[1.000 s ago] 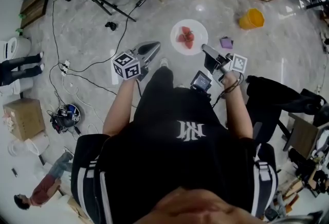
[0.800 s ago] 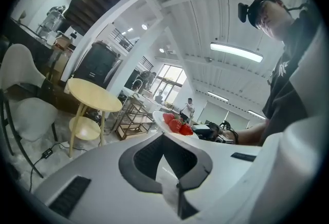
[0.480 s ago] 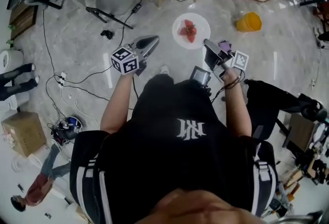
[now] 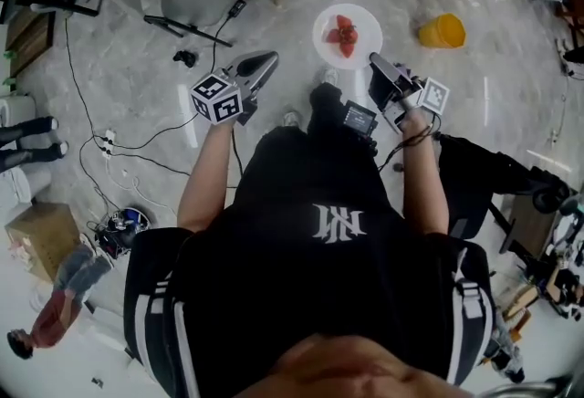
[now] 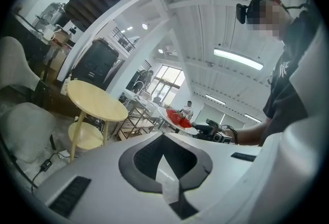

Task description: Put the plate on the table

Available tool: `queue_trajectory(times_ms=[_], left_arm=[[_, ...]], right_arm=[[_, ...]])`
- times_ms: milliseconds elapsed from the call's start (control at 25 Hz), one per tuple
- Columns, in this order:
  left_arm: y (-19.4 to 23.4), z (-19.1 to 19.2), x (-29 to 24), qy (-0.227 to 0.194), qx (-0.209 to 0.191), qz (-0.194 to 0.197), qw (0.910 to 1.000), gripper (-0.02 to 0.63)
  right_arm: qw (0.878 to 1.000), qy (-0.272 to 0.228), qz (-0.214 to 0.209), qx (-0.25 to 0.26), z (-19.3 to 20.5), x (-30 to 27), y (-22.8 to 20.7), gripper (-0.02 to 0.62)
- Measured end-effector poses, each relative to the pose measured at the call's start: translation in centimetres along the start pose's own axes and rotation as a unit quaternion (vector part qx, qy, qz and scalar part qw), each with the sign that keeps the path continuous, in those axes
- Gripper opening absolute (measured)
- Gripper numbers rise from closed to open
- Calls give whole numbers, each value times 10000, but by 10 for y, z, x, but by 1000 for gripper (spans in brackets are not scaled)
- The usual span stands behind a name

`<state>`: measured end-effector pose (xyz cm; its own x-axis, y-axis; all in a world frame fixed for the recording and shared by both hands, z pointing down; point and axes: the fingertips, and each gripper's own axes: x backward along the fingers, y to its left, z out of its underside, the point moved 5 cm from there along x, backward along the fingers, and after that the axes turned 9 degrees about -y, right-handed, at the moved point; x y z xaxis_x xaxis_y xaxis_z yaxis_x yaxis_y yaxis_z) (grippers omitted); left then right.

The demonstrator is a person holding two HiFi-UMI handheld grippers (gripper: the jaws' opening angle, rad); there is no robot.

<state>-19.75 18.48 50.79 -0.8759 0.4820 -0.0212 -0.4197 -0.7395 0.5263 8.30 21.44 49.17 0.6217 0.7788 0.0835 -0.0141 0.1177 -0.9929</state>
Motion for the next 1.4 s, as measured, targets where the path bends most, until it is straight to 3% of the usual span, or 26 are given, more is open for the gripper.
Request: queue_trajectory(times_ms=[320, 960, 1400], left_arm=[[45, -30, -37, -5, -77, -210, 9998, 2], [126, -113, -165, -215, -345, -799, 9960, 2], [170, -136, -213, -168, -315, -841, 9958, 2]], right_arm=[[9996, 220, -82, -161, -49, -54, -20, 15], [9964, 777, -323, -56, -227, -147, -32, 15], [9971, 632, -407, -135, -296, -189, -57, 15]])
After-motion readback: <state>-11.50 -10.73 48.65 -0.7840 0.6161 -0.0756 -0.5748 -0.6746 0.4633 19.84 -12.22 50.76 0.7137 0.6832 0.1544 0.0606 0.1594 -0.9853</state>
